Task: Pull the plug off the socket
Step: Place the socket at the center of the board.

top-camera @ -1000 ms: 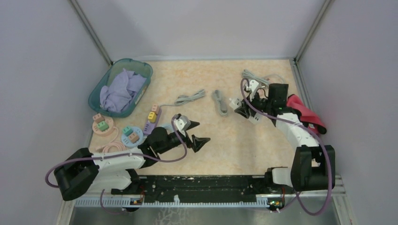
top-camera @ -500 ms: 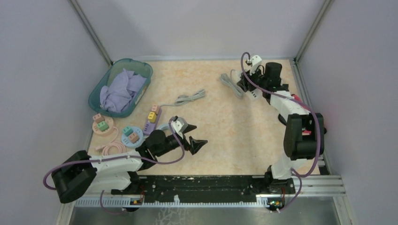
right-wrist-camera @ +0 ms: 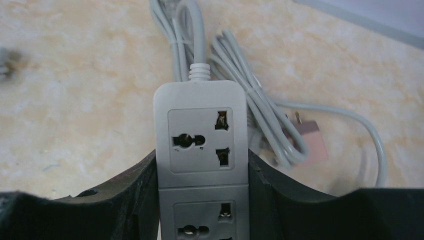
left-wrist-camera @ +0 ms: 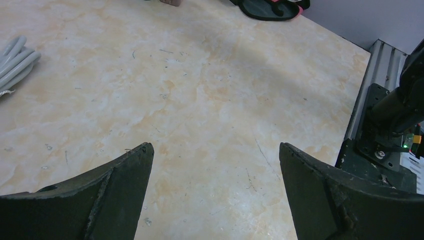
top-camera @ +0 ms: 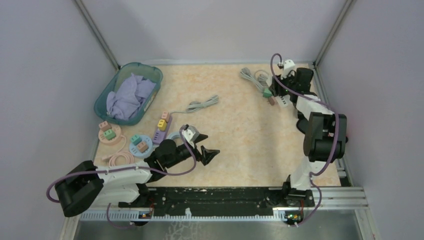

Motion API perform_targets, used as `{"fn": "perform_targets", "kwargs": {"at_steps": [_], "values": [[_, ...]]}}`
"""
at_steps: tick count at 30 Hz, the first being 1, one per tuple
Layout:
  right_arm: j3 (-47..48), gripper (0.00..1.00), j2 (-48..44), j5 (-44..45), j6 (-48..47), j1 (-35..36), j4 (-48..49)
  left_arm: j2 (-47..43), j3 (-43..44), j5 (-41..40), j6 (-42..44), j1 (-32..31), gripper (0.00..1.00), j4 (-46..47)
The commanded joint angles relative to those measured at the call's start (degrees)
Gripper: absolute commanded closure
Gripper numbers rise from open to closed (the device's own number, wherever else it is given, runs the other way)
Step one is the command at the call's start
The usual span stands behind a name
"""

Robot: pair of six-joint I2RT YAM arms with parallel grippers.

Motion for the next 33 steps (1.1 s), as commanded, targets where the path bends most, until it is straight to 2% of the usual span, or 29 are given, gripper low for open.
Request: {"fn": "perform_targets", "kwargs": {"at_steps": [1, 9, 21, 33], "values": [[-2.86, 1.00, -1.74, 0.05, -1.91, -4.80, 0.32, 0.42, -0.43, -0.19, -0.45, 0.46, 0.00, 1.38], [-5.94, 0.98, -1.29, 0.25, -3.63, -6.98, -3.19, 3.70, 1.63, 2.16, -1.05, 0.58, 0.00, 1.92], [-3.37, 0.89, 4.96, 5.86, 3.34, -7.50, -4.44, 2.99, 1.65, 1.89, -2.00, 0.58, 0.00, 0.04], [-3.36, 0.65, 5.23, 7.93, 5.48, -7.47, -4.19, 2.46, 1.52, 1.91, -1.99, 0.68, 0.00, -0.27]]}}
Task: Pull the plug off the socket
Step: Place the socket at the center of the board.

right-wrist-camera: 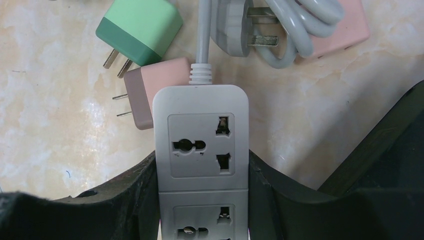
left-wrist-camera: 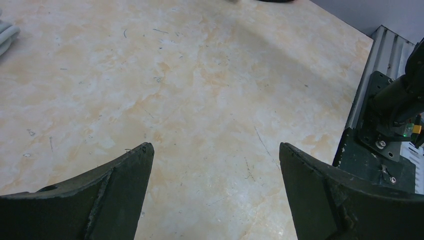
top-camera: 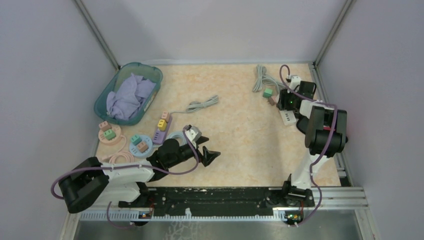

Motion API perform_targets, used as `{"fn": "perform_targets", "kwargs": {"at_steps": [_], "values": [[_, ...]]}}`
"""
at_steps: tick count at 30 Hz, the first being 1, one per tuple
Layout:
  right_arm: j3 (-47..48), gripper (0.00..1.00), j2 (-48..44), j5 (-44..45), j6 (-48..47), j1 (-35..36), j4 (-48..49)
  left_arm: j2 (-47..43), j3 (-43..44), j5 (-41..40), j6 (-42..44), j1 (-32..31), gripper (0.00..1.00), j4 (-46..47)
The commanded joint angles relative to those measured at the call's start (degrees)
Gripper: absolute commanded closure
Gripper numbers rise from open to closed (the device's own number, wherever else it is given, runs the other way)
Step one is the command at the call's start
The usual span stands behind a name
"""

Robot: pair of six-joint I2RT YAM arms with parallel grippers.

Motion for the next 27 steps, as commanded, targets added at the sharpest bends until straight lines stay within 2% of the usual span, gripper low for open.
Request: {"fn": "perform_targets", "kwargs": {"at_steps": [1, 7, 10, 12, 13, 14, 16, 27], "values": [[2.75, 0.63, -0.40, 2.03, 1.67, -0.32, 0.88, -1.15, 1.19, 0.49, -0.53, 0.43, 0.00, -0.01], [3.02, 0.54, -0.28, 1.73, 1.89, -0.32, 0.67, -1.17, 1.23, 0.52, -0.58, 0.39, 0.00, -0.08], [3.04, 0.45, -0.37, 1.62, 1.78, -0.36, 0.49, -1.08, 1.47, 0.52, -0.53, 0.35, 0.00, -0.49], [3.06, 0.33, -0.61, 1.49, 1.72, -0.35, 0.57, -0.93, 1.79, 0.52, -0.49, 0.36, 0.00, -0.90], [3.04, 0.32, -0.82, 1.39, 1.70, -0.35, 0.61, -0.83, 1.91, 0.47, -0.52, 0.37, 0.00, -1.11], [2.99, 0.24, -1.02, 1.39, 1.69, -0.36, 0.69, -0.71, 2.00, 0.57, -0.51, 0.42, 0.00, -1.21], [2.87, 0.03, -1.52, 1.42, 1.71, -0.38, 0.95, -0.56, 2.23, 0.73, -0.53, 0.42, 0.00, -1.35], [2.06, 0.01, -7.70, -1.23, 1.47, -0.38, 1.27, -1.24, 4.23, 0.68, 0.06, 0.44, 0.00, -4.55]]}}
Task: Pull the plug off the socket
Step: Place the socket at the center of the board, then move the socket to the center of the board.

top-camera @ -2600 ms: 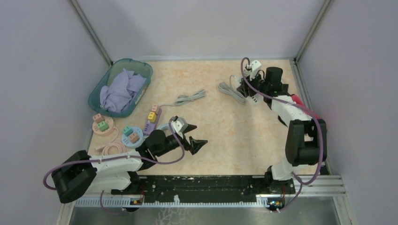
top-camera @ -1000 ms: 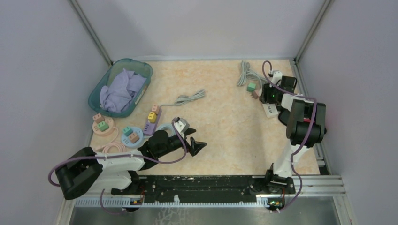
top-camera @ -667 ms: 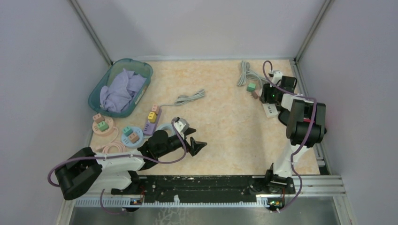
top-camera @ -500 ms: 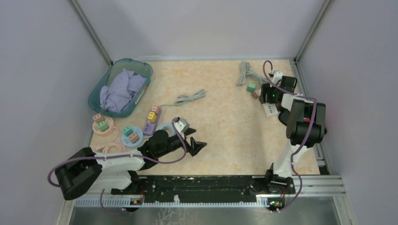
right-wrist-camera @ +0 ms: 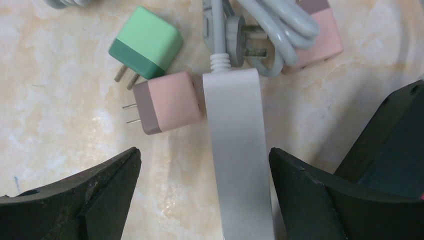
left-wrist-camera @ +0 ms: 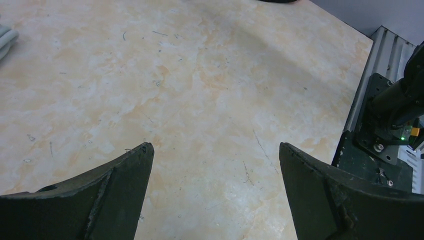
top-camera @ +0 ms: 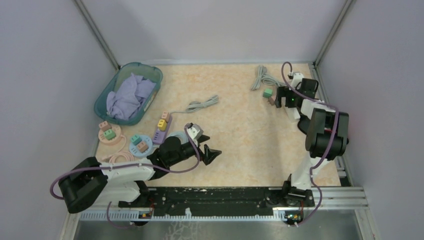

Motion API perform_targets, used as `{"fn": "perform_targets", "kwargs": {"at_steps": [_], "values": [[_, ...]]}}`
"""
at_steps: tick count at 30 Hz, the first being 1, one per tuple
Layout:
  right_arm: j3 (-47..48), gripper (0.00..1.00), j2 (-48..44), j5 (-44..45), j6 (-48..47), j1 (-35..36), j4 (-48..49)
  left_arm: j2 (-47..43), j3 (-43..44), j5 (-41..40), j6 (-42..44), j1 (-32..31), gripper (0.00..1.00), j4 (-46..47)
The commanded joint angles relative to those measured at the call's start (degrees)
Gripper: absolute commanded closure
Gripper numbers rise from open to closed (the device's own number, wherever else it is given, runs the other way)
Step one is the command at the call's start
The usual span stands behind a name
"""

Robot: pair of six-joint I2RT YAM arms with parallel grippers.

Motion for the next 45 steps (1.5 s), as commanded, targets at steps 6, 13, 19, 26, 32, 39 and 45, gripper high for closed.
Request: {"fn": "perform_targets", "kwargs": {"at_steps": [6, 13, 19, 26, 32, 39, 45], "values": [[2.13, 0.01, -11.62, -4.36, -0.54, -0.32, 0.09, -1.80, 2.71, 0.41, 0.44, 0.64, 0.00, -3.01], [5.01, 0.01, -18.91, -13.31, -2.28, -0.30, -6.96, -3.53, 3.28, -0.69, 1.53, 1.15, 0.00, -5.88], [4.19, 0.01, -28.45, -22.88, 3.77, -0.31, -5.51, -4.22, 5.88, -2.34, 2.41, 2.76, 0.00, -11.37], [1.65, 0.01, -36.79, -31.90, 11.64, -0.31, -0.69, -3.84, 11.39, 1.94, 0.91, 10.03, 0.00, -18.41], [-9.24, 0.01, -37.98, -51.96, 26.37, -0.36, 22.83, -3.53, 14.51, 4.50, -2.49, 17.48, 0.00, -21.66], [-19.09, 0.01, -38.03, -53.57, 33.65, -0.25, 36.69, -2.35, 19.61, -0.31, -3.41, 22.79, 0.00, -32.61], [-20.18, 0.01, -36.85, -53.35, 33.61, -0.28, 37.16, 0.59, 25.44, -12.03, 3.45, 23.84, 0.00, -44.05]]}}
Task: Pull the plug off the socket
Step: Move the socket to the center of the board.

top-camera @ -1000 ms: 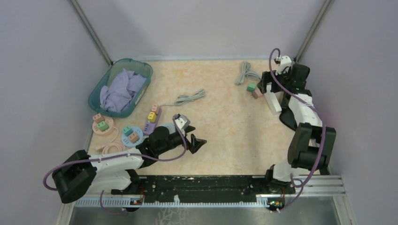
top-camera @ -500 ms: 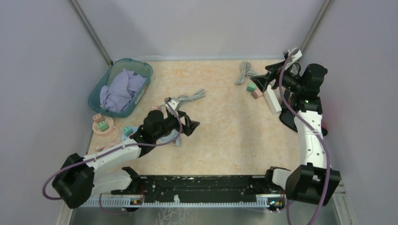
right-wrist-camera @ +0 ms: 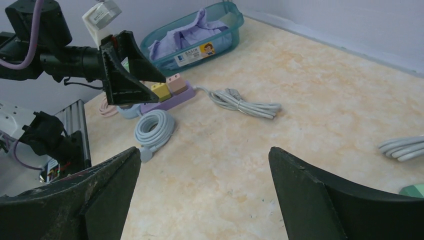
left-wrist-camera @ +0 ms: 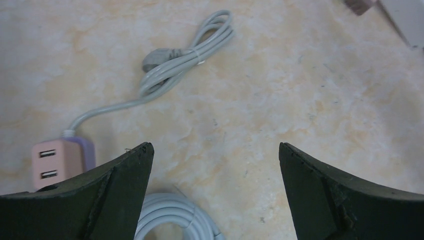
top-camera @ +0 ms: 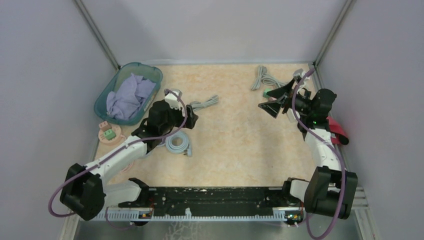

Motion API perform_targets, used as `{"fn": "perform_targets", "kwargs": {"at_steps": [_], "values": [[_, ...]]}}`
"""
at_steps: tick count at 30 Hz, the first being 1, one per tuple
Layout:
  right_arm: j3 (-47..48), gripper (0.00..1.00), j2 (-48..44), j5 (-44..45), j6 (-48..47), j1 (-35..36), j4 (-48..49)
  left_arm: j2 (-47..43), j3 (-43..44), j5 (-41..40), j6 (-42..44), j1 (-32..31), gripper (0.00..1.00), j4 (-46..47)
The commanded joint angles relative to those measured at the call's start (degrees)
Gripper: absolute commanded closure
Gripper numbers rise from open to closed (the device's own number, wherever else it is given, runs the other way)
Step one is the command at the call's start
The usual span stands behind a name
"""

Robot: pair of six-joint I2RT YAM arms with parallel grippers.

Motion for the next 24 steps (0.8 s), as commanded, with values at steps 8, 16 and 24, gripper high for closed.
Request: {"fn": "perform_targets", "kwargs": {"at_steps": [8, 16, 24], "values": [[-0.33, 0.01, 0.72, -1.46, 1.34, -0.14, 6.90, 7.87, 9.44, -24.21, 10.14, 1.48, 0.00, -15.93], [-0.51, 0.01, 1.06, -1.51, 1.12, -0.18, 6.73, 14.55, 9.60, -21.92, 5.74, 8.18, 0.00, -14.09], [-0.60, 0.01, 1.14, -1.60, 0.55, 0.00, 6.40, 21.62, 10.73, -19.96, 0.38, 10.89, 0.00, -15.42]]}}
